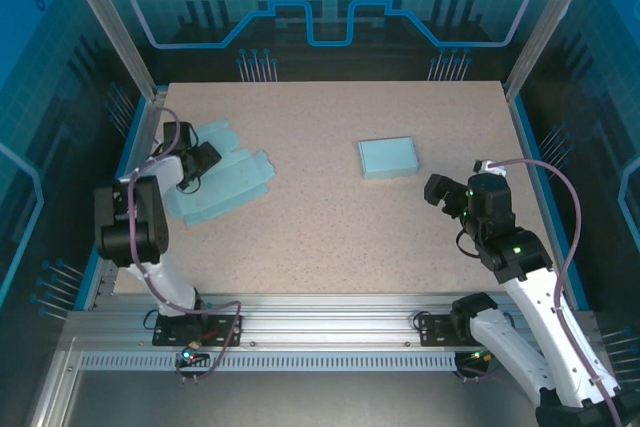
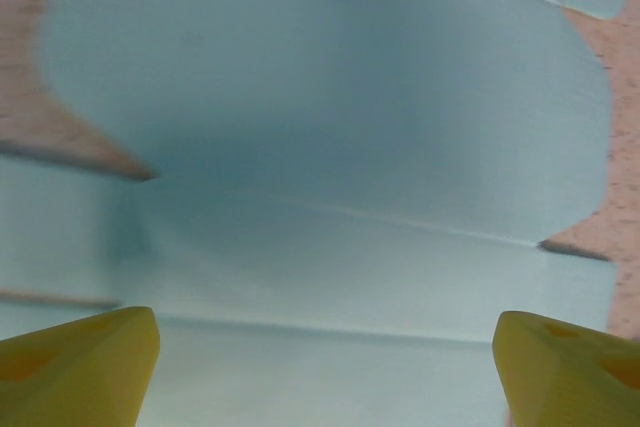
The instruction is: Fold the paper box
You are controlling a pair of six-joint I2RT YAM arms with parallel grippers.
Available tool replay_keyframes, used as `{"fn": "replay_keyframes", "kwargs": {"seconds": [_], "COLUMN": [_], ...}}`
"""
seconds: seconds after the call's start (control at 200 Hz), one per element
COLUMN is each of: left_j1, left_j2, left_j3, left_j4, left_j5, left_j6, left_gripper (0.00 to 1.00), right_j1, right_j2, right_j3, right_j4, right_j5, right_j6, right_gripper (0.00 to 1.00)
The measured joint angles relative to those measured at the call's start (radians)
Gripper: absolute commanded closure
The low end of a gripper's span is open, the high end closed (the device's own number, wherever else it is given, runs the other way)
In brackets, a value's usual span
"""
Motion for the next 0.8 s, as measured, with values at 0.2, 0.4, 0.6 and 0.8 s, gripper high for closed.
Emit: {"fn": "replay_keyframes", "kwargs": {"seconds": [0.2,0.4,0.6,0.8], "left_j1": [-0.080,-0.193,-0.263,-0.275], "left_j2": [0.158,0.240,0.240,0.211], "left_j3": [0.235,0.338,0.289,0.203], "left_j4": [-0.105,-0.193,-0.163,-0.035], "left_j5": [0.071,0.141,0.216,0.263], "left_j6": [0.072,0.128,0.109,0.058], "left_gripper": [0.12,0.14,0.15,0.16], "right_j1": [0.000,0.000,0.000,0.000], "right_j2": [0.007,0.011,0.005,-0.042], "right_j3": [0.004,0.028,0.055,0.055], "right_j4": [0.005,0.001,-0.023,-0.046], "right_j5": [-0.020,-0.034,-0.034,-0.031], "right_j6": [-0.005,-0.007,-0.008,-0.007], "right_gripper": [0.00,0.00,0.00,0.00]}}
